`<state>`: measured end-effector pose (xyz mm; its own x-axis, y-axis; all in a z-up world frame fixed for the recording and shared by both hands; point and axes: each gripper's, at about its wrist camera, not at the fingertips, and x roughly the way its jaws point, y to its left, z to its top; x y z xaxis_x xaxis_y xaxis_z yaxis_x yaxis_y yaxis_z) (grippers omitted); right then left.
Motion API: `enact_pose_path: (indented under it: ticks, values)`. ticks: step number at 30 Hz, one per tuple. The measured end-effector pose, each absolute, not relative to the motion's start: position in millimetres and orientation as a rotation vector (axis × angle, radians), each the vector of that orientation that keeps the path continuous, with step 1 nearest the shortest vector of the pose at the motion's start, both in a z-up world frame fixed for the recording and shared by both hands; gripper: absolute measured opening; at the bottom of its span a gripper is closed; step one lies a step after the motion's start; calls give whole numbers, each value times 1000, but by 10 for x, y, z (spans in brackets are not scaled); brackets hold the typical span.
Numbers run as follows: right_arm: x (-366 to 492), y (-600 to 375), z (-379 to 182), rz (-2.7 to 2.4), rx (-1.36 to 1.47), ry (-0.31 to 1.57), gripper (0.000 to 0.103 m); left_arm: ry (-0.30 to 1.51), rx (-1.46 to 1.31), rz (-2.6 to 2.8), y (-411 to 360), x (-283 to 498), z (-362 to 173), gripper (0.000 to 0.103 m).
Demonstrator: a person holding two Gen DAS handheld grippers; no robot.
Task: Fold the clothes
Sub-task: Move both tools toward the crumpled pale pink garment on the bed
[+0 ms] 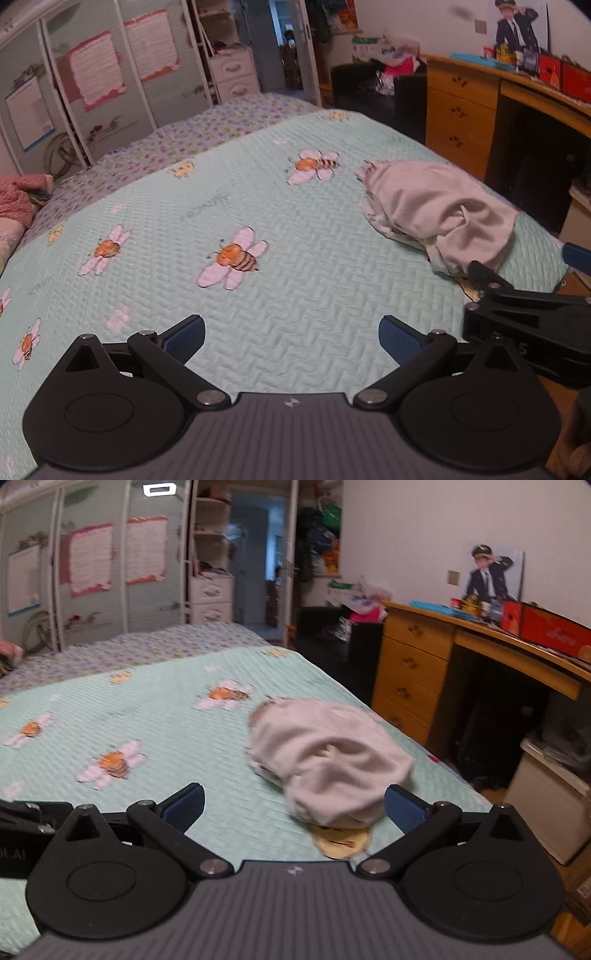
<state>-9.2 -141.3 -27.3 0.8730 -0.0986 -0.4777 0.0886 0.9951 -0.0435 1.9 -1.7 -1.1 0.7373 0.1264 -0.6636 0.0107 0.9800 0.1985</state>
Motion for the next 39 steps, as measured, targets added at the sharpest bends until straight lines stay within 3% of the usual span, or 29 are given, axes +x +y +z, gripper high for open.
enact_pose_path:
  ticks: [7,13,23,26,31,39]
  values:
    - [-47,-1649,-274,-63,4,538,103,891,261,51,-187,218,-119,103]
    - [176,-2169,-421,-58,49,688,103,906,222,41,-213,330,-237,103]
    - [261,-2115,-450,-127,55,739,103,949,202,35,-188,345,-338,103]
    - [253,-1797,-442,-105,91,676,103,959,162,11,-176,324,-400,103]
    - [106,-1839,-506,74,139,416,103,929,104,0,-151,242,-496,102]
    - [669,-2039,-671,57,42,441,99,902,155,45,-19,388,-534,102]
